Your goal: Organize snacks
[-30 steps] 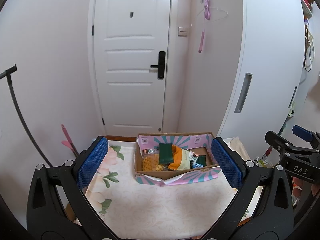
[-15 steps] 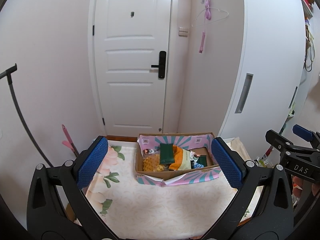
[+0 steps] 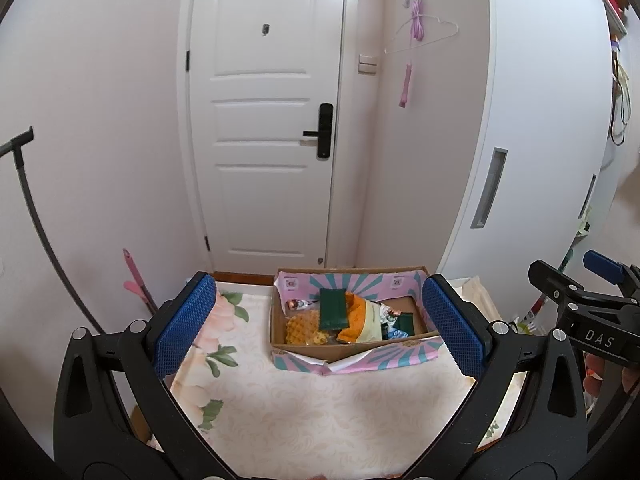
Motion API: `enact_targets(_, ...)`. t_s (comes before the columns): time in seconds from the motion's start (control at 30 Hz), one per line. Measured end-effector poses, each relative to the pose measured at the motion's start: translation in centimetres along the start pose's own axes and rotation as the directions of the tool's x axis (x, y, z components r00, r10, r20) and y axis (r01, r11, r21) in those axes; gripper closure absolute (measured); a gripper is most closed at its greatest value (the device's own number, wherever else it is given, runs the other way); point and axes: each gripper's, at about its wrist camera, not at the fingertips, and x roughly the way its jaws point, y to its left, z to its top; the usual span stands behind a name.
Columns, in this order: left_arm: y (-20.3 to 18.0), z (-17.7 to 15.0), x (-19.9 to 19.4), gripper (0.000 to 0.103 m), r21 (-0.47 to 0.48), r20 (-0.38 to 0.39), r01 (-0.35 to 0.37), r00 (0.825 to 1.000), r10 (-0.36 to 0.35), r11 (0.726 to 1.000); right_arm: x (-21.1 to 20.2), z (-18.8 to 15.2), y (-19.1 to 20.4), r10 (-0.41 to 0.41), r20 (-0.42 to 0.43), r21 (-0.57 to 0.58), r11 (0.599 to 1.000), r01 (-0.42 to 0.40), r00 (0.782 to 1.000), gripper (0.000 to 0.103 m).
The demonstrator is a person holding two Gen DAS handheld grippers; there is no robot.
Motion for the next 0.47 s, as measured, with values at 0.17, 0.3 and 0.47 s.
enact_targets(0.17,-0.5,-0.1,0.3,0.000,0.024,0.006,-0.040,0.999,0.040,0.999,0.2,0.1,0.1,0.002,-0.003,0.000,1.000,-0.002,1.000,0.001)
enact_targets(0.3,-0.6,-0.1,0.8,0.000,0.023,0.004,-0.072,0.997,0.072,0.997,0.3,0.1,0.1,0.001,-0.006,0.000,1.000,-0.001,1.000,0.001)
enact_targets(0.47,-0.6,-0.3,1.6,0.000,0.020,0.008,-0.083,0.997,0.083,0.996,1.5,0.3,0.4,-0.003,-0.024,0.004,1.000,0.003,1.000,0.001)
